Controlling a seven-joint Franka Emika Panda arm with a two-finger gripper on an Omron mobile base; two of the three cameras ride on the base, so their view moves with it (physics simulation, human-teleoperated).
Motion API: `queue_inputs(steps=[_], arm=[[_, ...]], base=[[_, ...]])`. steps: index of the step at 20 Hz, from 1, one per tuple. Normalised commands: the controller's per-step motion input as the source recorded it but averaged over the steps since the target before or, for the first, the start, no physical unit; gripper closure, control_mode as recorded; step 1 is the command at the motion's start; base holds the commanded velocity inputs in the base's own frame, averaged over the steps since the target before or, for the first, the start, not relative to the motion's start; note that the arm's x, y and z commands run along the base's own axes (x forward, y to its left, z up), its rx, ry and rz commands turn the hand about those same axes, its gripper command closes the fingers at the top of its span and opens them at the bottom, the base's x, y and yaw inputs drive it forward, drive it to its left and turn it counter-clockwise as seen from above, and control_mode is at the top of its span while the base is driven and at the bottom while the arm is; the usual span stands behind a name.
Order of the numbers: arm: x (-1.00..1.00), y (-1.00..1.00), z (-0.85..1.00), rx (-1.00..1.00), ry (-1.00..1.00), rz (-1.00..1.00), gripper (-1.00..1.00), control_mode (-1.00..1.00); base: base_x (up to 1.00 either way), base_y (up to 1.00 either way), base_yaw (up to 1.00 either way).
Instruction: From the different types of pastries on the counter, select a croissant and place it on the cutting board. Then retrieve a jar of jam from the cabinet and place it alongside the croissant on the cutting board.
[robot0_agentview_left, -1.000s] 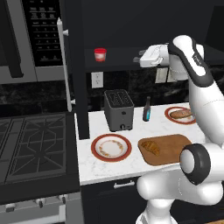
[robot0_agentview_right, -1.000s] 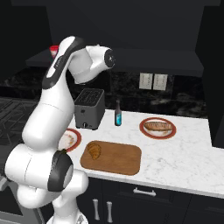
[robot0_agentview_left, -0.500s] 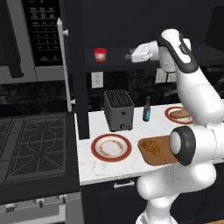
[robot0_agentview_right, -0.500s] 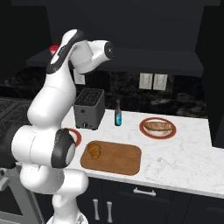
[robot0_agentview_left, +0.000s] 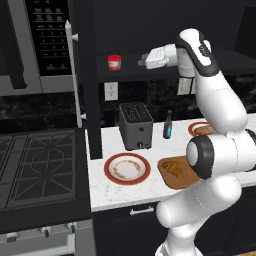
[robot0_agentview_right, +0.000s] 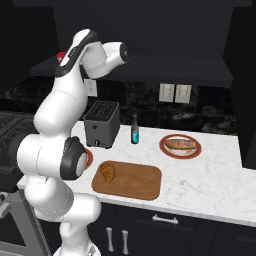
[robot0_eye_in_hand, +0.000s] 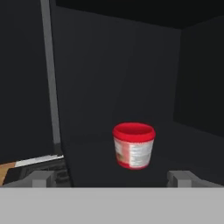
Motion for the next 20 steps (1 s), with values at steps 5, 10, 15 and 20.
queue_inputs(steps=[5,10,15,20], arm=[[0.17,0.32,-0.01,0.00,0.00,0.02,-1.00,-1.00],[0.33,0.13,-0.17,0.00,0.00,0.01,-1.00,-1.00],[0.19,0.05,-0.10,0.00,0.00,0.03,-1.00,-1.00],[0.14,0.13,0.00,0.00,0.00,0.00,-1.00,-1.00]], base=[[0.00,0.00,0.00],[0.00,0.00,0.00],[0.00,0.00,0.00],[0.00,0.00,0.00]])
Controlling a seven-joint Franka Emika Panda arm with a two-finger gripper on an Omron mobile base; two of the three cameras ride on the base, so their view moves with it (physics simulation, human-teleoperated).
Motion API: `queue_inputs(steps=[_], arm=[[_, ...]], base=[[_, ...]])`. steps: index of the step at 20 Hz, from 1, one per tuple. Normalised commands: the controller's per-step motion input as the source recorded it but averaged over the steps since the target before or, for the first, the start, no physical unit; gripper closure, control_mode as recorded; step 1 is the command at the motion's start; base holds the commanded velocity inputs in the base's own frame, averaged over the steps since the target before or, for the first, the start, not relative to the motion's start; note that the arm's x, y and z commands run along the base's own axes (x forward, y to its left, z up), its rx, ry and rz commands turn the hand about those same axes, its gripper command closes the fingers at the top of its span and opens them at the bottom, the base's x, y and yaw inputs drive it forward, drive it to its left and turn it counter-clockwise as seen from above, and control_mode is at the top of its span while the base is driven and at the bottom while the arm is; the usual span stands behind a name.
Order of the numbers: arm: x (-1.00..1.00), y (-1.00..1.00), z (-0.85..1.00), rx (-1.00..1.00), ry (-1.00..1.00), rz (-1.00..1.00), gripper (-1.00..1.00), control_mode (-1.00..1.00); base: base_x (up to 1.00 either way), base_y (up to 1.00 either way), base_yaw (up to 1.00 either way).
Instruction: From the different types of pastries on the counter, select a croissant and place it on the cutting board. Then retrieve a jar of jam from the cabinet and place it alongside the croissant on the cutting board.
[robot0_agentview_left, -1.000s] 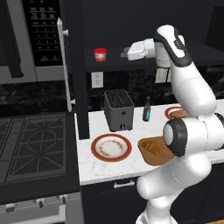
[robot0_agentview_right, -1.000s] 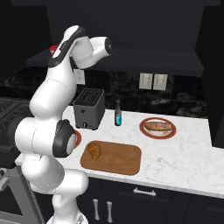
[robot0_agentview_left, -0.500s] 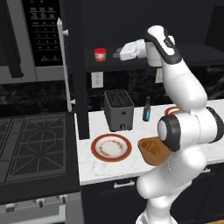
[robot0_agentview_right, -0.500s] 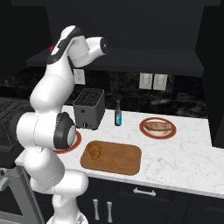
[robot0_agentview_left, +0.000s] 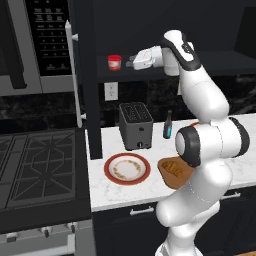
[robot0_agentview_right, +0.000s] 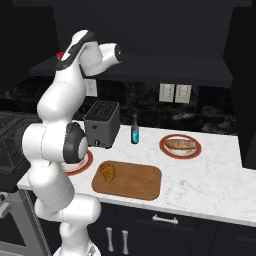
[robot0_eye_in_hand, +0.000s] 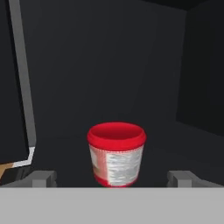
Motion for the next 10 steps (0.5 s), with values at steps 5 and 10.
queue_inputs(steps=[5,10], arm=[[0.00,0.22,0.00,0.00,0.00,0.00,-1.00,-1.00],[0.10,0.14,-0.01,0.00,0.00,0.00,-1.00,-1.00]], base=[[0.00,0.00,0.00],[0.00,0.00,0.00]])
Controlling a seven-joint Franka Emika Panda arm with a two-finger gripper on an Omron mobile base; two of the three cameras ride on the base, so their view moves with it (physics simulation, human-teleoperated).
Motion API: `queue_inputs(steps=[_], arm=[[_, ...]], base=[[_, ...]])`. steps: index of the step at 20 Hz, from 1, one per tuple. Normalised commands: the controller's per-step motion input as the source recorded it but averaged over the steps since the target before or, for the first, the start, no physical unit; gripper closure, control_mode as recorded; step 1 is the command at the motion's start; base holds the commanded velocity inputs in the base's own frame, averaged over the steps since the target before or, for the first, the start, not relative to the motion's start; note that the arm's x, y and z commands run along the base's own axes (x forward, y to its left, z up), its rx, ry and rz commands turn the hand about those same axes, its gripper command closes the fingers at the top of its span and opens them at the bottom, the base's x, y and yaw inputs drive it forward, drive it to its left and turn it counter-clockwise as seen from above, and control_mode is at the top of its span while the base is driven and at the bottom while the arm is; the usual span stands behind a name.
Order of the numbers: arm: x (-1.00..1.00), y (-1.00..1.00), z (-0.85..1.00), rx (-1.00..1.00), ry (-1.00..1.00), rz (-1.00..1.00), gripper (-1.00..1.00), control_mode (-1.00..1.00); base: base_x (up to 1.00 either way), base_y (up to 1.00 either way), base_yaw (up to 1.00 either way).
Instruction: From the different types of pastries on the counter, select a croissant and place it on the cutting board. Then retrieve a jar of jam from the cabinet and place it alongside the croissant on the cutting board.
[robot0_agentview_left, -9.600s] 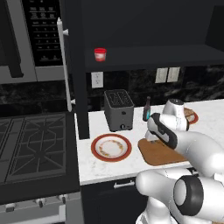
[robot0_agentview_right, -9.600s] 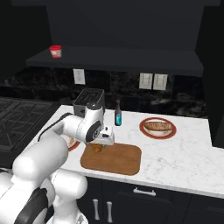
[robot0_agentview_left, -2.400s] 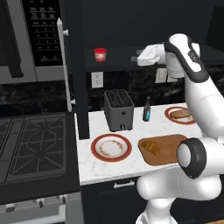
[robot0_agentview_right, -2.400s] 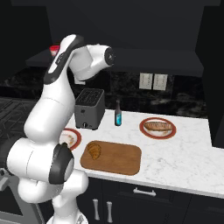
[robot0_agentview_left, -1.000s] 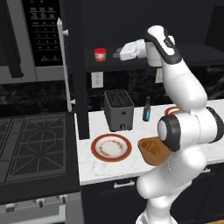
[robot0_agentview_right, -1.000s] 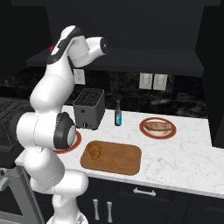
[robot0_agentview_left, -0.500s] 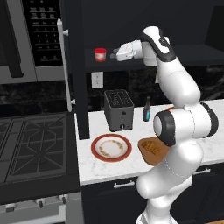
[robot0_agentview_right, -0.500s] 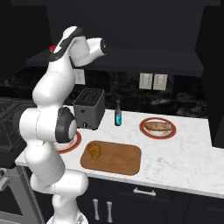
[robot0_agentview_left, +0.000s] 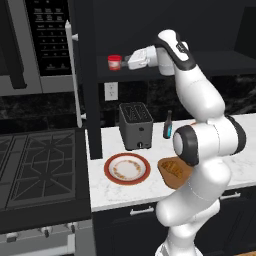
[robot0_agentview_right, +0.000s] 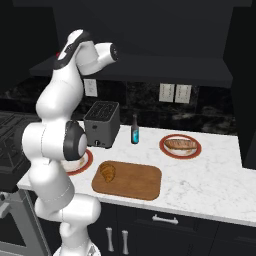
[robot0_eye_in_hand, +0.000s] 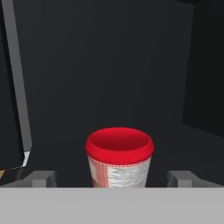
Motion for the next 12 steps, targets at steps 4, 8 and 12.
queue_inputs(steps=[4,8,12], arm=[[0.18,0.14,-0.09,0.00,0.00,0.01,-1.00,-1.00],[0.18,0.19,-0.17,0.00,0.00,0.01,-1.00,-1.00],[0.18,0.31,-0.12,0.00,0.00,0.00,-1.00,-1.00]], base=[[0.00,0.00,0.00],[0.00,0.00,0.00],[0.00,0.00,0.00]])
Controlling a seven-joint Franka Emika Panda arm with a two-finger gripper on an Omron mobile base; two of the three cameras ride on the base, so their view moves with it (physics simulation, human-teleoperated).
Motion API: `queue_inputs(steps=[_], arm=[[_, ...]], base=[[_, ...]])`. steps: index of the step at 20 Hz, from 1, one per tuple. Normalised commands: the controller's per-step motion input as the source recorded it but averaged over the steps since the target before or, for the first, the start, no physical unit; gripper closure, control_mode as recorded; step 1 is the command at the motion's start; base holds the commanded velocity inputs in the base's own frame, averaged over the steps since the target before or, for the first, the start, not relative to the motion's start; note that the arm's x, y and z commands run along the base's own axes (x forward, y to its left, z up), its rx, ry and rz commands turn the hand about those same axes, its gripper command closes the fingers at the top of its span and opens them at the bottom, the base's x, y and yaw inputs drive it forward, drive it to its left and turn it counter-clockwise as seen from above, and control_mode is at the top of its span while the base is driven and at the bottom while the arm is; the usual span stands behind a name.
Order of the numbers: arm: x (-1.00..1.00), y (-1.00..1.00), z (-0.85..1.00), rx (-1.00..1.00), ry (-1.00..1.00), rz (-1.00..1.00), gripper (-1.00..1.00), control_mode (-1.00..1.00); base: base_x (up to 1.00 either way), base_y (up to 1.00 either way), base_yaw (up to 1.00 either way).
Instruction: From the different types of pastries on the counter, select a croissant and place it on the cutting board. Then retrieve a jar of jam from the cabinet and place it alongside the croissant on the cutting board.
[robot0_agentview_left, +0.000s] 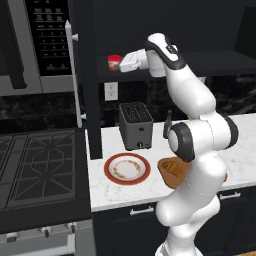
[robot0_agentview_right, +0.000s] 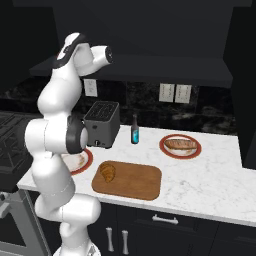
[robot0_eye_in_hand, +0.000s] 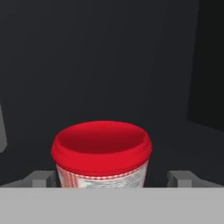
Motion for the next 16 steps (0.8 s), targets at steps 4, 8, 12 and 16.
queue_inputs(steps=[4,8,12,16], arm=[[0.21,0.32,-0.08,0.00,0.00,0.00,-1.00,-1.00],[0.33,0.27,-0.04,0.00,0.00,0.00,-1.00,-1.00],[0.22,0.15,-0.02,0.00,0.01,0.02,1.00,-1.00],[0.00,-0.16,-0.01,0.00,0.02,0.01,1.00,-1.00]], base=[[0.00,0.00,0.00],[0.00,0.00,0.00],[0.00,0.00,0.00],[0.00,0.00,0.00]])
